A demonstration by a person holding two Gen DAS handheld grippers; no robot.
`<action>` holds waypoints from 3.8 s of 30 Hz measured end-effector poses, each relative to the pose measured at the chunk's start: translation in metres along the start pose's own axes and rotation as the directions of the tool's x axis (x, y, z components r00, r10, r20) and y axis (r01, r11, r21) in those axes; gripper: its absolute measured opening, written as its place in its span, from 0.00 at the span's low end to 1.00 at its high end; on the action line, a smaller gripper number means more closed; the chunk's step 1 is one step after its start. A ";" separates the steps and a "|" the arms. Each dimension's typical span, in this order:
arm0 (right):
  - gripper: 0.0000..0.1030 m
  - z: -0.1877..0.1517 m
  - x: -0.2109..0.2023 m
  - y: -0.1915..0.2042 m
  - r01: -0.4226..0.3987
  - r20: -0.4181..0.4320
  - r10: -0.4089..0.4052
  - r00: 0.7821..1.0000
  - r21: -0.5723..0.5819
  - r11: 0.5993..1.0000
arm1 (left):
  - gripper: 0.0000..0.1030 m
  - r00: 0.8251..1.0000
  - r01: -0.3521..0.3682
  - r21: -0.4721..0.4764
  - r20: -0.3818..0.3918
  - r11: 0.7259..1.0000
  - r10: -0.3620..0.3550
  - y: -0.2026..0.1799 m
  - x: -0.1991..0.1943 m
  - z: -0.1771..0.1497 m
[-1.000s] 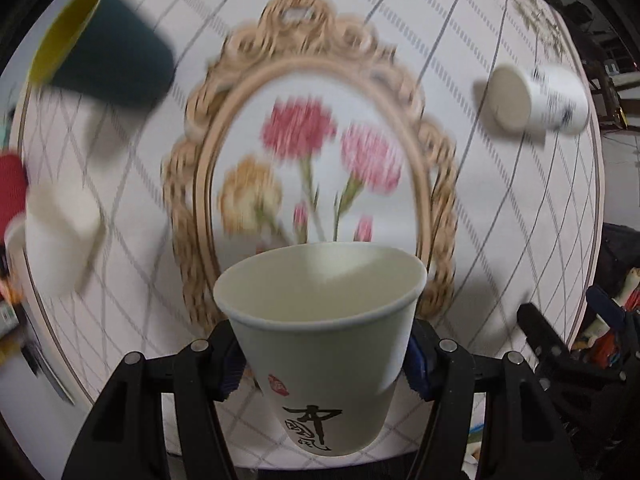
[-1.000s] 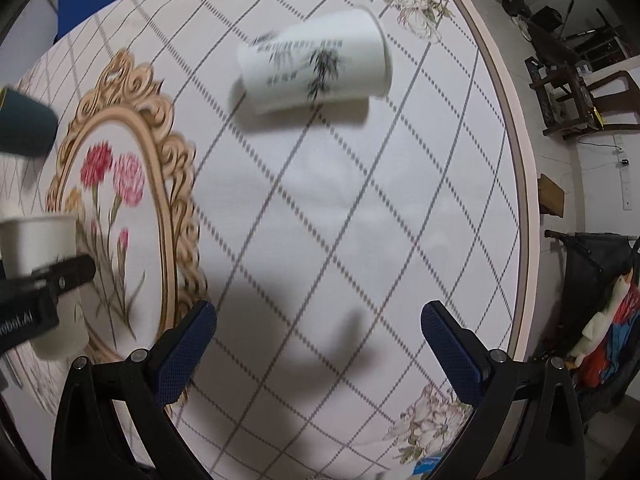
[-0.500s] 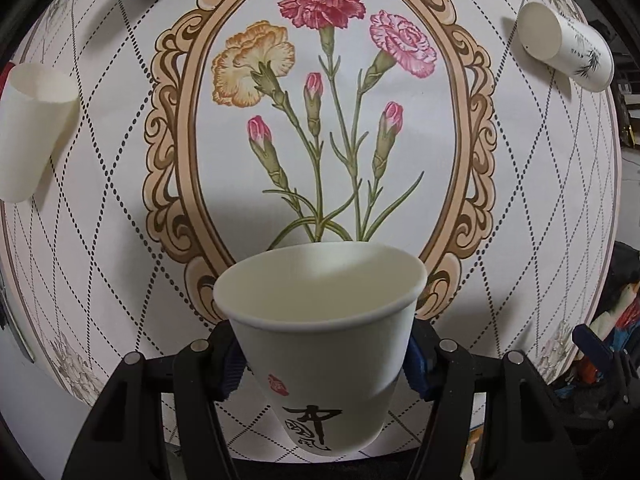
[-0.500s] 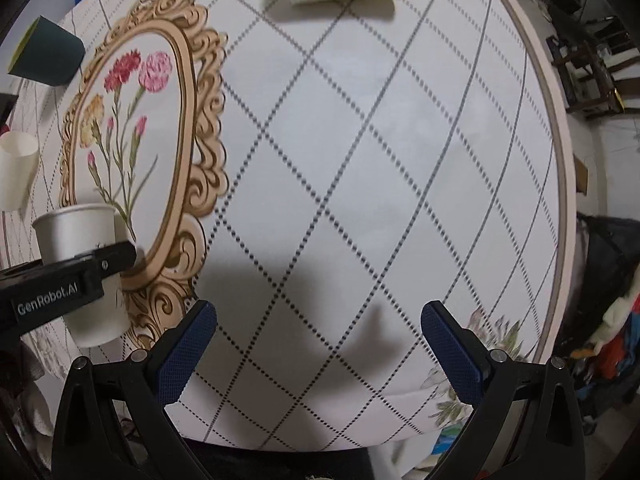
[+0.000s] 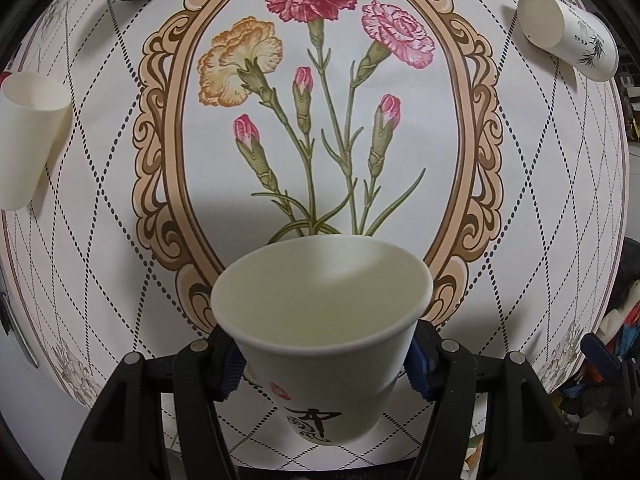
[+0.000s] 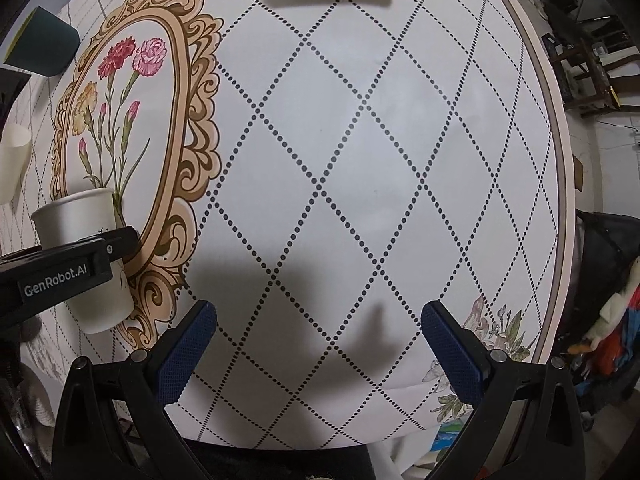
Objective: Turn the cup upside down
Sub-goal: 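Lift the calligraphy cup with the left gripper toward the right gripper, then grasp the calligraphy cup with the right gripper while the left gripper releases it, then rotate the held cup with the right gripper until its rim faces down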
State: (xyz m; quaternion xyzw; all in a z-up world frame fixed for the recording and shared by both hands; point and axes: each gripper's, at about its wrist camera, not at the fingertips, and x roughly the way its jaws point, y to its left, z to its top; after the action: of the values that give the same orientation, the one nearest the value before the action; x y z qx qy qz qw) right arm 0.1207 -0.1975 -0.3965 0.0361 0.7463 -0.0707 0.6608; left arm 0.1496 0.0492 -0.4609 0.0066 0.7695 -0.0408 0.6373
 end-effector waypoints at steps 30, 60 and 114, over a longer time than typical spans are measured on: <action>1.00 -0.002 -0.062 0.002 -0.081 0.068 0.084 0.994 -0.036 0.996 | 0.80 0.969 0.003 -0.134 0.247 0.991 0.030 0.060 -0.122 -0.087; 0.78 0.042 -0.031 0.191 -0.155 -0.115 0.127 0.985 -0.293 0.943 | 0.80 0.991 -0.031 -0.407 0.103 0.913 0.079 0.194 -0.008 -0.128; 0.88 -0.118 -0.022 0.151 0.316 0.732 0.172 0.659 -0.063 -0.947 | 0.81 0.992 0.029 -0.505 0.121 0.863 0.037 0.202 0.004 -0.137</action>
State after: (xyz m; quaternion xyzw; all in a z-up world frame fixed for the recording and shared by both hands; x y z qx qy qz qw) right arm 0.0296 -0.0292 -0.3692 -0.8961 0.0582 0.4071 0.1669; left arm 0.0274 0.2598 -0.4509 -0.1617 0.7112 0.1633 0.6644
